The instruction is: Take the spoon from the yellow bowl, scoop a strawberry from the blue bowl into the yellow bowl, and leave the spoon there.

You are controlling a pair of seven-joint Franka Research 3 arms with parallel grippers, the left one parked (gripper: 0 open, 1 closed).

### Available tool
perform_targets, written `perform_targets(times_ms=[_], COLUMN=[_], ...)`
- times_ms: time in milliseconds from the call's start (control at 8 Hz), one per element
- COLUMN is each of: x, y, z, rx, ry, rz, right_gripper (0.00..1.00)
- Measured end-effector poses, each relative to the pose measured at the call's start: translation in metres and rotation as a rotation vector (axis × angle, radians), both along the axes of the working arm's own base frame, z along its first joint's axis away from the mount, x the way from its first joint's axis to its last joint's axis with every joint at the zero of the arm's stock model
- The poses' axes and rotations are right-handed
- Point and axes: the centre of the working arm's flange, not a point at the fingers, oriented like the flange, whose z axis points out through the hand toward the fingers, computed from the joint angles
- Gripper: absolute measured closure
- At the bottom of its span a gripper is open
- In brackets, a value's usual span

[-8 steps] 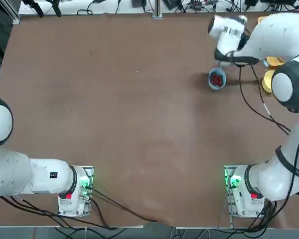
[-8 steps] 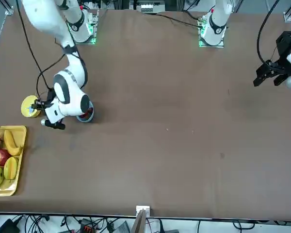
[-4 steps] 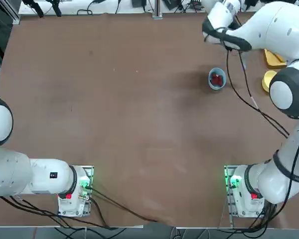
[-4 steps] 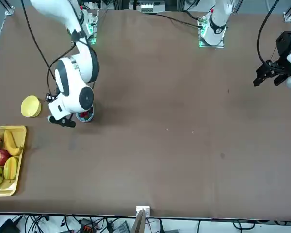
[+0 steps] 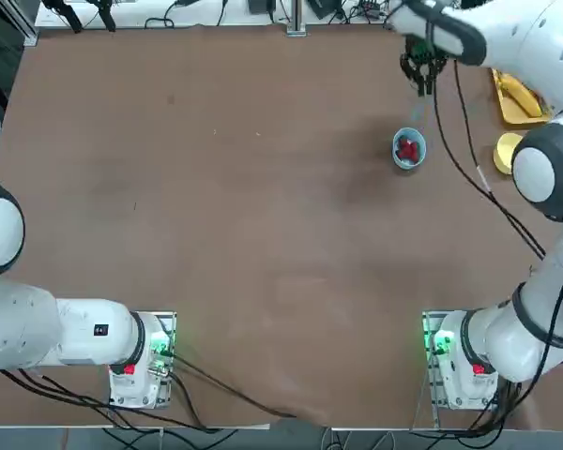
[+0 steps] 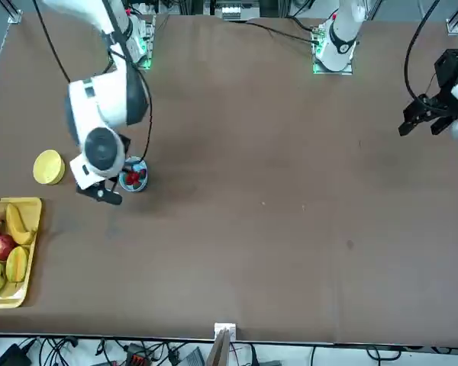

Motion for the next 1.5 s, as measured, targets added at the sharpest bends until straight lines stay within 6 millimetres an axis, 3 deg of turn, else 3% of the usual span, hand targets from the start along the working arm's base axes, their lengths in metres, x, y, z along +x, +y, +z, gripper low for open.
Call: perform_targets(times_ms=[375,625,1500], x=[0.008,0.0,-0.038], y=[-0.024,-0.039,-0.059], z=[0.009,-0.002,-0.037], rx=[0.146,0.163,0.238], ry=[-0.073,-0.095,-0.116], rz=[-0.073,-0.087,-0.08], right_gripper=[0.89,0.89,0.89])
